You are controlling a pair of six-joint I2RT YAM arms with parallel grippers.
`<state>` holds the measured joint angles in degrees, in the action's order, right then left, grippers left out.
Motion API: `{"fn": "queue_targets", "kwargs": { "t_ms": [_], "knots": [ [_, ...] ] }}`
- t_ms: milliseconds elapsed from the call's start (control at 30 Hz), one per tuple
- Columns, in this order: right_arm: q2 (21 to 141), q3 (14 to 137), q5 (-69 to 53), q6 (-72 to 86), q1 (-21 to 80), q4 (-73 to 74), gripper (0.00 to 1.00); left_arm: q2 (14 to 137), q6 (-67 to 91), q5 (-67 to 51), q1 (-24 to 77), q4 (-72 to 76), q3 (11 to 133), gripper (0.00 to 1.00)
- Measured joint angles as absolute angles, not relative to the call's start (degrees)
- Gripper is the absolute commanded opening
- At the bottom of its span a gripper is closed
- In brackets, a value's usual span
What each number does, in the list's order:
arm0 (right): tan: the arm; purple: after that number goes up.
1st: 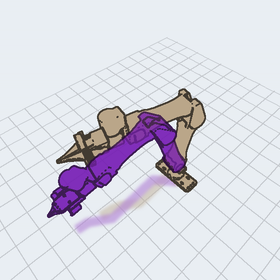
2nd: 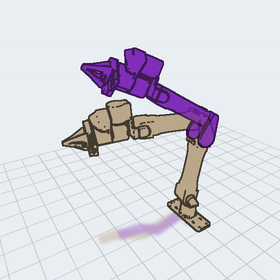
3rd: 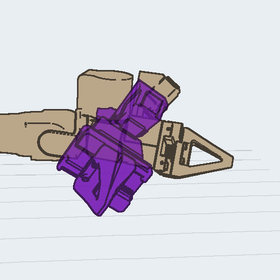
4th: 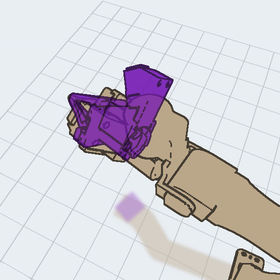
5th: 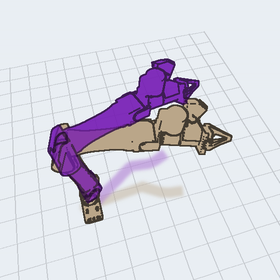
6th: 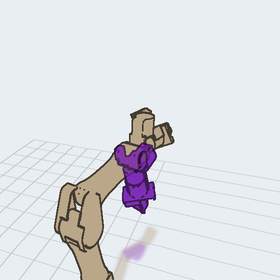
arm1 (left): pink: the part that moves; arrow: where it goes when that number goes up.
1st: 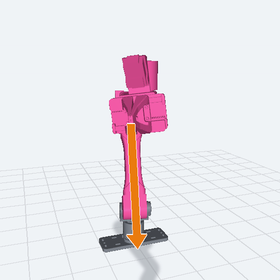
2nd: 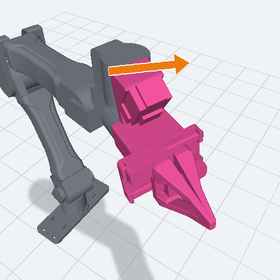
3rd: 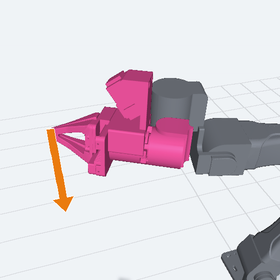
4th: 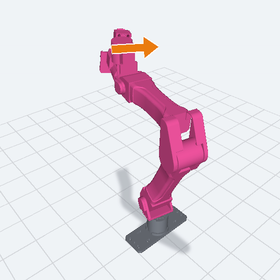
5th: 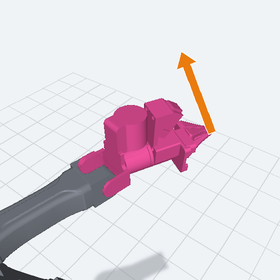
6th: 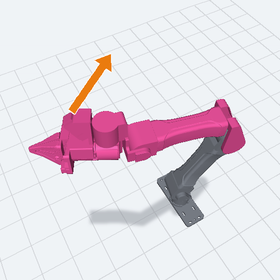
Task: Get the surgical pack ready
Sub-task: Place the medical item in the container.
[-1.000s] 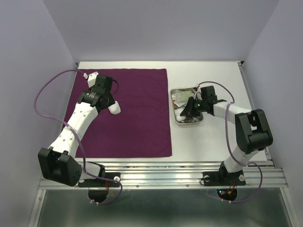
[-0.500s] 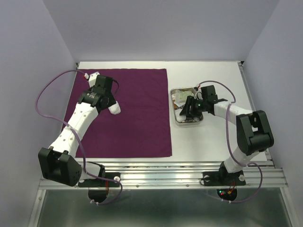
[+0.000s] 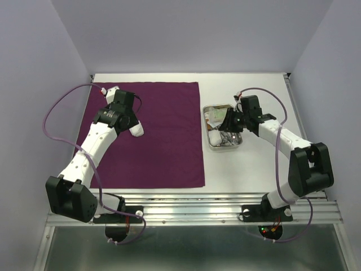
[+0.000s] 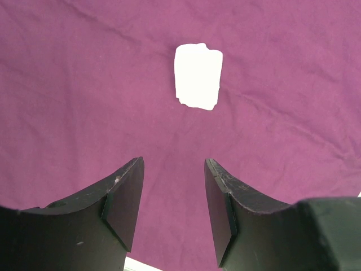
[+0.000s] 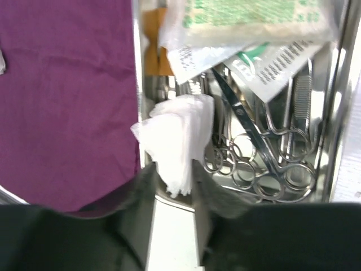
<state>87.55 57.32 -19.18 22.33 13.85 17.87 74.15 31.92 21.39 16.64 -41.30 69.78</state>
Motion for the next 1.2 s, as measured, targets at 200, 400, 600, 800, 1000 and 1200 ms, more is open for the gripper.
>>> {"fn": "queue_targets", "kwargs": {
  "t_ms": [200,400,600,800,1000,1200],
  "knots": [
    [89.1,60.3,-17.4,23.8,19.6,17.2,0.20,74.1,31.9,21.1,16.6,-41.2,69.7,0.57],
    [94.5,60.7,-16.9,25.5,21.1,16.0,0.20,74.0,31.9,21.1,16.6,-40.7,69.4,0.57],
    [98.8,61.2,-15.9,25.8,21.0,15.7,0.14,73.8,31.9,21.0,16.6,-40.5,68.2,0.57],
    [100.8,62.0,-15.2,25.7,21.0,14.9,0.16,73.6,31.9,20.8,16.6,-40.3,68.1,0.57],
    [99.6,62.2,-14.7,25.3,21.0,15.3,0.17,73.6,31.9,20.1,16.6,-39.9,67.9,0.57],
    [93.1,62.1,-13.6,24.9,21.0,15.9,0.19,73.6,31.9,19.9,16.6,-39.8,67.9,0.57]
  ]
}}
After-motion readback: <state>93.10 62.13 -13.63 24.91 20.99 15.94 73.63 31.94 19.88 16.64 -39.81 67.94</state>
